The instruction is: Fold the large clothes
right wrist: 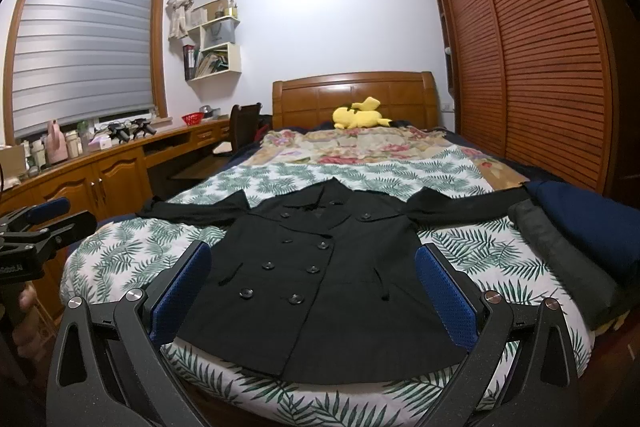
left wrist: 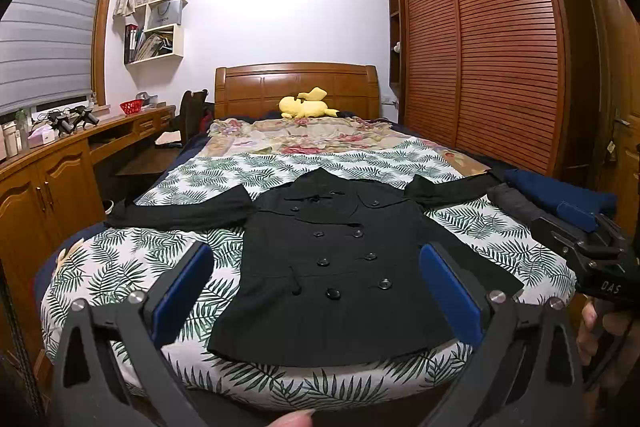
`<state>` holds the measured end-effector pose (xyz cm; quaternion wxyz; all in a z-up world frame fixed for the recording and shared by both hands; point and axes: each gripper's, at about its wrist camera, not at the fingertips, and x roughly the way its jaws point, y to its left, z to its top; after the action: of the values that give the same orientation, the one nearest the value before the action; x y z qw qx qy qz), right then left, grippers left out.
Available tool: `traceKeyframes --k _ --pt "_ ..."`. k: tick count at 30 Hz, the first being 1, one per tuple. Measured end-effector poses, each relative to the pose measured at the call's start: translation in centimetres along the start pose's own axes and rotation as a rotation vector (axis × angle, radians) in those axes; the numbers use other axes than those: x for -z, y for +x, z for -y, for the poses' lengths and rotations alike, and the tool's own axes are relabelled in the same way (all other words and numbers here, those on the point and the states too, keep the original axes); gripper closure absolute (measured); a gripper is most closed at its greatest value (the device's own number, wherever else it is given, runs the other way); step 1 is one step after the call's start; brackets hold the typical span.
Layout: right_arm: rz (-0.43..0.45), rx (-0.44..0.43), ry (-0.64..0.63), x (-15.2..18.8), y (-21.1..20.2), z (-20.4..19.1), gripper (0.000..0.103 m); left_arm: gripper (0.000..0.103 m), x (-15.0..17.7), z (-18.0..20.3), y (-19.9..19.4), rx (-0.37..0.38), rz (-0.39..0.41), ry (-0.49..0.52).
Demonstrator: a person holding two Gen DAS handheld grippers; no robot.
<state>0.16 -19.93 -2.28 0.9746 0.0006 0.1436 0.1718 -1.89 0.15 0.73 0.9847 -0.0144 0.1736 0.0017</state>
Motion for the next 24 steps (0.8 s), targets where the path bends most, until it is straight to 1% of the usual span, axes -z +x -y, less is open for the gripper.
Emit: traceKeyframes --k 8,12,17,24 --pt "-0.003 -0.001 0.0 0.1 0.0 0.0 0.0 0.0 0.0 -0.3 0.2 0.002 -0.009 -0.004" --pt "-0.025 -0.01 -0.006 0.5 0.6 -0.9 0.0 0.0 0.5 -1.0 1.4 0.001 -0.036 -0.01" --pt "-0.073 -0.025 -0.02 1.3 2.4 -1.8 0.0 0.0 1.6 -2.2 3.4 0.006 -0.081 -0.023" --pt "-0.105 -0.041 -0.029 1.8 5.5 -1.4 0.0 0.0 3.2 -3.4 5.9 0.007 -0.139 -0.034"
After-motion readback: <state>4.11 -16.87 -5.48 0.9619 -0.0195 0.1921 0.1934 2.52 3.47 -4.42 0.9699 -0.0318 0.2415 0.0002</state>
